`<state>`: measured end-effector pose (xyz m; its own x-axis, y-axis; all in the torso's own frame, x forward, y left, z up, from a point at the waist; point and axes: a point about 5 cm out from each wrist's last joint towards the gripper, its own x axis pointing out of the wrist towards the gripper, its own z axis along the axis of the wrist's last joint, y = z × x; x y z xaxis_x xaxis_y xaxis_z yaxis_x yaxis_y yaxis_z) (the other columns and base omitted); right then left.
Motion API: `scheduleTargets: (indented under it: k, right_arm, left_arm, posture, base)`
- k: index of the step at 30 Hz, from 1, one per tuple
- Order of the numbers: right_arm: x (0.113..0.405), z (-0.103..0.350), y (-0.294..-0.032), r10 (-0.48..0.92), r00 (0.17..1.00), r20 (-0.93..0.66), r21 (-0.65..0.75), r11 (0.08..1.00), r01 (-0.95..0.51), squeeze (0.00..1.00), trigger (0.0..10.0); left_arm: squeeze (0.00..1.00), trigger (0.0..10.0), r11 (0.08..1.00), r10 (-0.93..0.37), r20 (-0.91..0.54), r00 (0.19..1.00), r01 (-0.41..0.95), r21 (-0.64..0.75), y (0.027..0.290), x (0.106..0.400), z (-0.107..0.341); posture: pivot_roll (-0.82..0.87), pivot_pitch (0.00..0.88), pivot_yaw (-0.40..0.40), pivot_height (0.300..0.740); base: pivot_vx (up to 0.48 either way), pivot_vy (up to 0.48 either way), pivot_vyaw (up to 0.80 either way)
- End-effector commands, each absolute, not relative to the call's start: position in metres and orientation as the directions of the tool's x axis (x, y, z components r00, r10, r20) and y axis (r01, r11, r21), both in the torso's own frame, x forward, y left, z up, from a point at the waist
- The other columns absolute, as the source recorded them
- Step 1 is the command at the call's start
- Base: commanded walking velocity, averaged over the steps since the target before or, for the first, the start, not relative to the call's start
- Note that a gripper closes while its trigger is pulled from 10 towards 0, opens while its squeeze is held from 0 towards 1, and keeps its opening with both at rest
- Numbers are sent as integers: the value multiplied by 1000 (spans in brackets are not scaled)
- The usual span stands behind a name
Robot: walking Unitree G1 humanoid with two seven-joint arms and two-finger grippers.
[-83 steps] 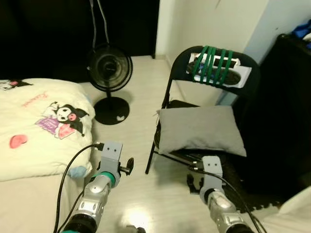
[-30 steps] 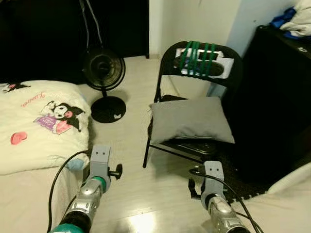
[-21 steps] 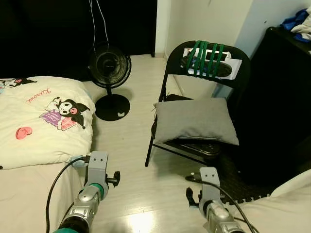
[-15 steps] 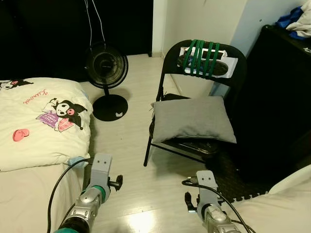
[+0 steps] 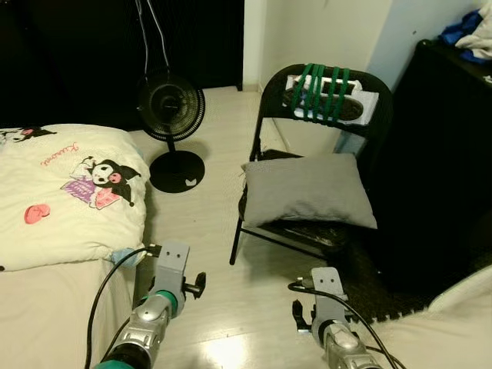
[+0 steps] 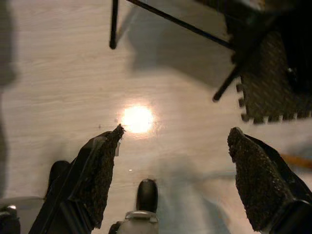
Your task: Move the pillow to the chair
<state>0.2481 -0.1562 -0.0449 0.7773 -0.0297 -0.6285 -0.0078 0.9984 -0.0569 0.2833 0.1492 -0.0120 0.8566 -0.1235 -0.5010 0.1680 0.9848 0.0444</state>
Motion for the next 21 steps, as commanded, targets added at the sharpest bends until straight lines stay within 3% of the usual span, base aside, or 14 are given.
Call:
scheduleTargets:
  k: [1,3,21]
  right_arm:
    - [246,-47,-158,-31,769,-638,-63,998,-12,0,10000]
    - [245,-47,-160,-47,765,-642,-72,997,0,0,10000]
    - [244,-49,-169,-54,749,-660,-78,997,4,0,10000]
  left_arm:
    - [0,10000,989,-101,-538,837,145,40,154,273,-22]
    - [0,10000,994,-86,-538,839,112,16,156,272,-23]
    - [0,10000,995,-74,-556,828,95,10,152,271,-25]
  posture:
    - [56,0,59,740]
    - [59,0,56,740]
    - [27,1,37,740]
  base:
    - [0,-480,800]
    - [0,-240,800]
    - [0,0,0]
